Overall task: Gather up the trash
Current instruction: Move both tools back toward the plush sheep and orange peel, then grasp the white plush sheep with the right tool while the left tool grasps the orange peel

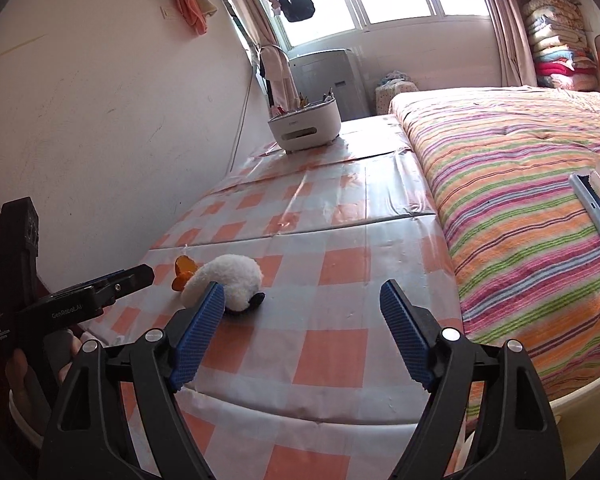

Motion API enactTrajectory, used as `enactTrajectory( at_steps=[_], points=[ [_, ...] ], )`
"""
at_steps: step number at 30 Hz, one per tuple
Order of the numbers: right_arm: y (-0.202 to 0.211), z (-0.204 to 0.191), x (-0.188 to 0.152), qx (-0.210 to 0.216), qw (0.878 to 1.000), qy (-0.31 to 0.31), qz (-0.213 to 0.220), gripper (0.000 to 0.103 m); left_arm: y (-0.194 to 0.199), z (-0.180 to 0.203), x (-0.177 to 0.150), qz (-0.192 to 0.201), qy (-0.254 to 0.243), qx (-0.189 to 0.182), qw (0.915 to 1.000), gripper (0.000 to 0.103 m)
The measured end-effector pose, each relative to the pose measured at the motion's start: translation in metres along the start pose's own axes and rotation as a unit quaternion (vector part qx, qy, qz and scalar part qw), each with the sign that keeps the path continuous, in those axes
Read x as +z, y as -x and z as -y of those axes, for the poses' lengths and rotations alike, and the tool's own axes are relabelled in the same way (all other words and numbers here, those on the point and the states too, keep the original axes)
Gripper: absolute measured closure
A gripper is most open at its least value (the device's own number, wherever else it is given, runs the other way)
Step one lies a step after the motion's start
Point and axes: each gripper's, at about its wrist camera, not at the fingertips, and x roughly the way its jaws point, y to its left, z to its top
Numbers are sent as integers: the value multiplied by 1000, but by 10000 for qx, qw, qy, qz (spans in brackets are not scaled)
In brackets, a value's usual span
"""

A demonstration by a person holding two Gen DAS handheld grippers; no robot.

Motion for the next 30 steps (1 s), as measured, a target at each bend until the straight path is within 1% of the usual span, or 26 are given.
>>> enactTrajectory(
  at_steps=[5,9,11,14,19,23,26,28,30],
  points=[
    [-35,-27,5,275,9985,311,-347,23,-7,-34,10,4,477,150,9987,21],
    [-60,-52,5,503,9949,634,-606,23,-13,-62,16,-13,928,172,9955,21],
    [-70,-63,7,546,9927,824,-690,23,-18,-74,19,-16,1124,198,9935,21],
    [-85,-75,11,574,9899,1025,-791,23,-30,-86,23,-165,1335,165,9908,21],
    [-115,-81,14,520,9851,1203,-1111,22,-57,-94,28,-499,1454,145,9880,21],
    [-136,-81,11,472,9803,1348,-1367,21,-78,-94,28,-812,1454,18,9860,21],
    [-150,-83,8,505,9764,1355,-1603,21,-89,-93,26,-953,1402,-3,9855,21],
    [-155,-82,6,504,9753,1386,-1642,27,-94,-94,24,-1030,1453,-31,9840,21],
    [-154,-78,8,599,9765,1275,-1634,46,-97,-95,22,-1102,1527,-117,9820,21]
  ],
)
